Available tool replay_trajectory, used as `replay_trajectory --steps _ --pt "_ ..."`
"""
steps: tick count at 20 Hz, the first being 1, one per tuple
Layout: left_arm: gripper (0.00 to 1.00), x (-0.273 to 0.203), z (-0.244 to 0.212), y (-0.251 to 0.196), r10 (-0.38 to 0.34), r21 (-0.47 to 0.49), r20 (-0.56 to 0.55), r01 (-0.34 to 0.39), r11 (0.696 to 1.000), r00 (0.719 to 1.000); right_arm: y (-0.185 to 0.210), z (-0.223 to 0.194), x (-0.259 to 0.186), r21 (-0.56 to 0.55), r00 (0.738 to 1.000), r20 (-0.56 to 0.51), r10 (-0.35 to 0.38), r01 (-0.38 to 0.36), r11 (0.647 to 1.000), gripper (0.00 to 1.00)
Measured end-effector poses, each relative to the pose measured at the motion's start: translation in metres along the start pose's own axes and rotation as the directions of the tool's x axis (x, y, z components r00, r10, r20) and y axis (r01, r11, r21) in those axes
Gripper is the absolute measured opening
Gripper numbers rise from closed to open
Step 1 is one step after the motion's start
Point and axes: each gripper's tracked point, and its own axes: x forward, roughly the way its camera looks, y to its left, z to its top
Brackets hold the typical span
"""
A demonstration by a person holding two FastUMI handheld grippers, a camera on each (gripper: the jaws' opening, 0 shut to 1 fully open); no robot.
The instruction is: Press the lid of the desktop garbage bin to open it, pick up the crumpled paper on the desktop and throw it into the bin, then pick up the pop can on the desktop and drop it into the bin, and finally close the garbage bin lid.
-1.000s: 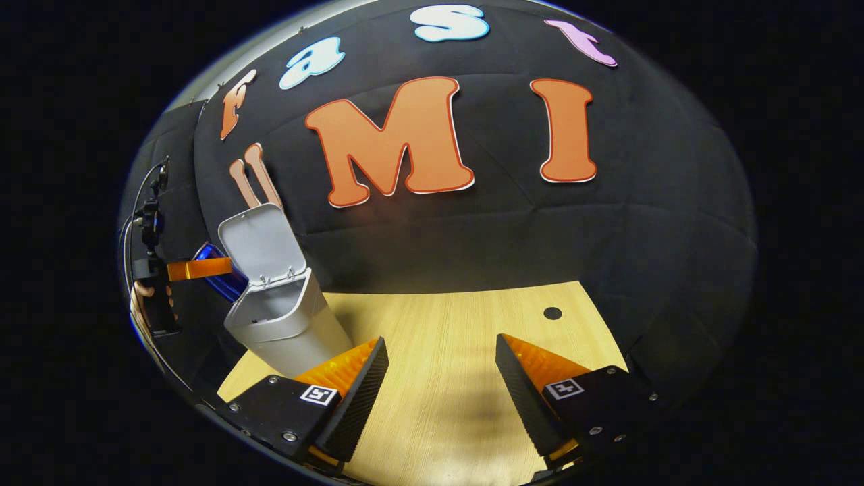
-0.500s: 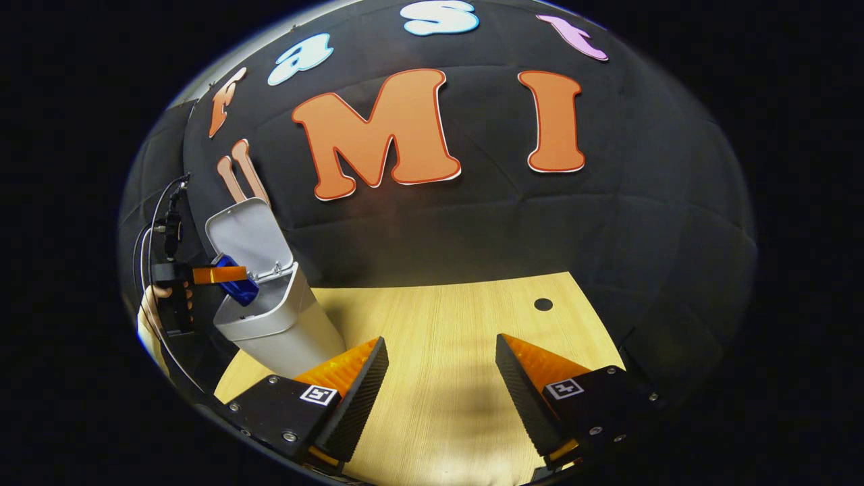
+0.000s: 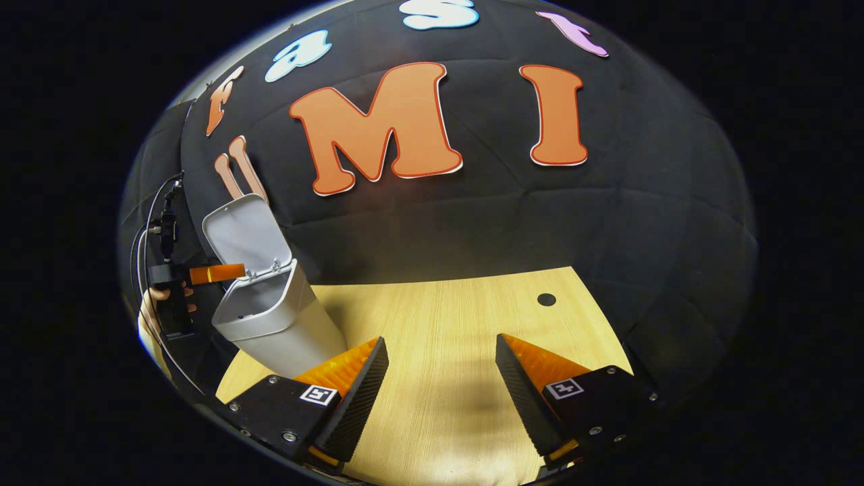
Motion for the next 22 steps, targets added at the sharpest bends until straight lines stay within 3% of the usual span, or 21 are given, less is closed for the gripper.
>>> replay_trajectory --steps 5,8,11,13,15,18,22 --pt "0.9 -0.014 0.021 0.012 0.062 0.01 0.095 -0.063 0.998 0.994 0.005 0.0 0.0 -0.006 1.0 -0.003 0.016 -0.016 1.0 0.96" --pt "0.91 -0.032 0.044 0.026 0.134 0.013 0.198 -0.139 0.99 0.971 0.008 0.0 -0.001 -0.012 1.0 -0.006 0.025 -0.025 1.0 0.96" --pt "0.87 -0.06 0.083 0.037 0.182 0.032 0.351 -0.206 0.978 0.919 0.016 -0.002 -0.002 -0.002 0.999 -0.008 0.041 -0.041 0.999 0.96" --pt "0.89 -0.083 0.107 0.041 0.199 0.017 0.437 -0.229 0.973 0.877 0.02 -0.001 -0.003 -0.003 0.999 -0.005 0.05 -0.05 0.999 0.96" --pt "0.94 -0.101 0.126 0.044 0.204 0.003 0.477 -0.234 0.972 0.855 0.026 -0.001 -0.003 -0.006 0.998 -0.003 0.061 -0.061 0.998 0.96" --pt "0.94 -0.108 0.151 0.049 0.186 -0.038 0.479 -0.192 0.981 0.858 0.033 -0.001 -0.004 -0.006 0.997 0.001 0.079 -0.079 0.997 0.96" --pt "0.94 -0.093 0.185 0.072 0.188 -0.108 0.422 -0.157 0.982 0.887 0.043 0.0 -0.006 -0.011 0.995 0.005 0.098 -0.098 0.995 0.96"
